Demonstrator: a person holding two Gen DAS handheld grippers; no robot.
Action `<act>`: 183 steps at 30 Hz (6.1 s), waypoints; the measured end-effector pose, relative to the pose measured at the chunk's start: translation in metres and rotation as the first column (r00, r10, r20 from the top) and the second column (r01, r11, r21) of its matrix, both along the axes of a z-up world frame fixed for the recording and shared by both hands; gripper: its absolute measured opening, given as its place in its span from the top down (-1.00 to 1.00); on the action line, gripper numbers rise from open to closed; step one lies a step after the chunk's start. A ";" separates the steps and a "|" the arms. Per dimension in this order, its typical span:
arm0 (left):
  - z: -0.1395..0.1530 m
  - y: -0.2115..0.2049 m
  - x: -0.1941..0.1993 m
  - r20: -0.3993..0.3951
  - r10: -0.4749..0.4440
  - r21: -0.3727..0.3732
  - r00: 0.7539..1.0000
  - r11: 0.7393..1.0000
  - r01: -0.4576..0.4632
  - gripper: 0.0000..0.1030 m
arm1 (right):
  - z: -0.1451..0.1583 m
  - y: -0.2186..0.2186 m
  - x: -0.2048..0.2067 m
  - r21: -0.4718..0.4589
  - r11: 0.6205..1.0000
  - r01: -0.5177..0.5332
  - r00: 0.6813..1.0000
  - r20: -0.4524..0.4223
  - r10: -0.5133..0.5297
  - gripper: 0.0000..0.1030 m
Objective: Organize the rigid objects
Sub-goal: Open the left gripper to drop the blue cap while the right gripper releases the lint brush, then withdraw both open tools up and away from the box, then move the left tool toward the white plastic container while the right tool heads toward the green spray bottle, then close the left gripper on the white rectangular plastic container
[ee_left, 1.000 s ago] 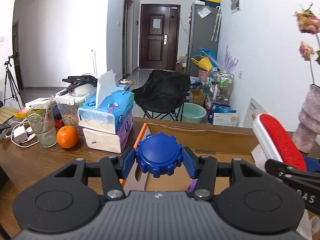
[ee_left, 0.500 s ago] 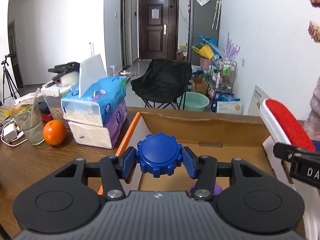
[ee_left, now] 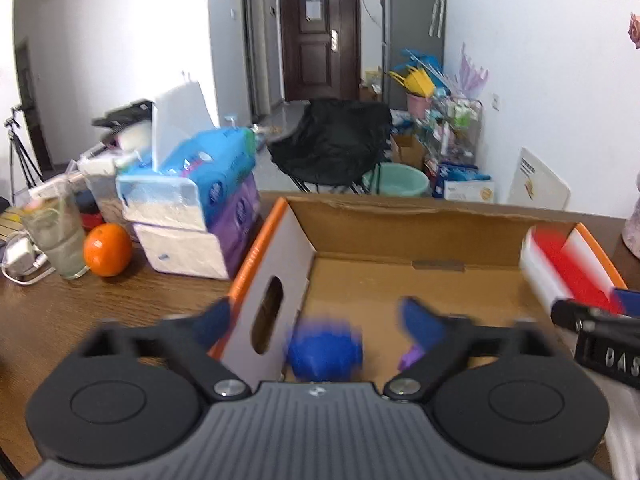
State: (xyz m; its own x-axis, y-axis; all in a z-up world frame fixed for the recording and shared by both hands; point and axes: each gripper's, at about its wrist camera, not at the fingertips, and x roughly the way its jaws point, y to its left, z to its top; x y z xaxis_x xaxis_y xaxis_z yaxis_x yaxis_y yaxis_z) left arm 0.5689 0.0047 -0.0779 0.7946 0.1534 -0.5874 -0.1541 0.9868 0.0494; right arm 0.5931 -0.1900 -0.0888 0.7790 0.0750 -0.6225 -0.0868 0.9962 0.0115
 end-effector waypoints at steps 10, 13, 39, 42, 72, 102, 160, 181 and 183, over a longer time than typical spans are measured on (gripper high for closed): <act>0.004 0.007 -0.001 -0.024 0.020 -0.032 1.000 0.999 -0.021 -1.00 | -0.004 -0.021 -0.022 -0.005 0.998 0.055 0.997 0.062 -0.055 -1.00; 0.005 0.006 -0.003 -0.023 0.018 -0.034 1.000 0.999 -0.019 -1.00 | -0.003 -0.024 -0.025 0.005 0.998 0.057 0.996 0.068 -0.058 -1.00; 0.028 0.018 -0.057 0.038 0.015 -0.078 0.999 0.997 -0.012 -1.00 | 0.018 -0.023 -0.103 0.044 0.998 0.043 0.990 0.134 -0.049 -1.00; 0.030 0.023 -0.070 0.040 0.018 -0.083 0.999 0.996 -0.015 -1.00 | 0.018 -0.024 -0.114 0.049 0.998 0.042 0.990 0.132 -0.048 -1.00; 0.036 0.034 -0.242 0.100 -0.014 -0.092 0.995 0.995 0.023 -1.00 | 0.016 -0.005 -0.250 0.084 0.996 -0.028 0.988 0.153 0.015 -1.00; 0.042 0.011 -0.325 0.142 -0.099 -0.063 0.985 0.992 0.109 -1.00 | 0.023 -0.012 -0.336 0.037 0.998 -0.045 0.978 0.204 0.036 -1.00; -0.017 -0.030 -0.224 -0.024 -0.119 -0.024 0.993 0.993 0.118 -1.00 | -0.019 -0.088 -0.330 0.016 0.993 0.115 0.981 0.158 -0.116 -1.00; -0.053 -0.056 -0.176 -0.120 -0.071 -0.013 0.990 0.997 0.069 -0.33 | -0.024 -0.112 -0.290 0.001 0.995 0.101 0.983 0.155 -0.100 -1.00; -0.056 -0.056 -0.174 -0.127 -0.073 -0.023 0.989 0.997 0.070 -0.29 | -0.027 -0.114 -0.287 -0.002 0.994 0.107 0.983 0.149 -0.106 -1.00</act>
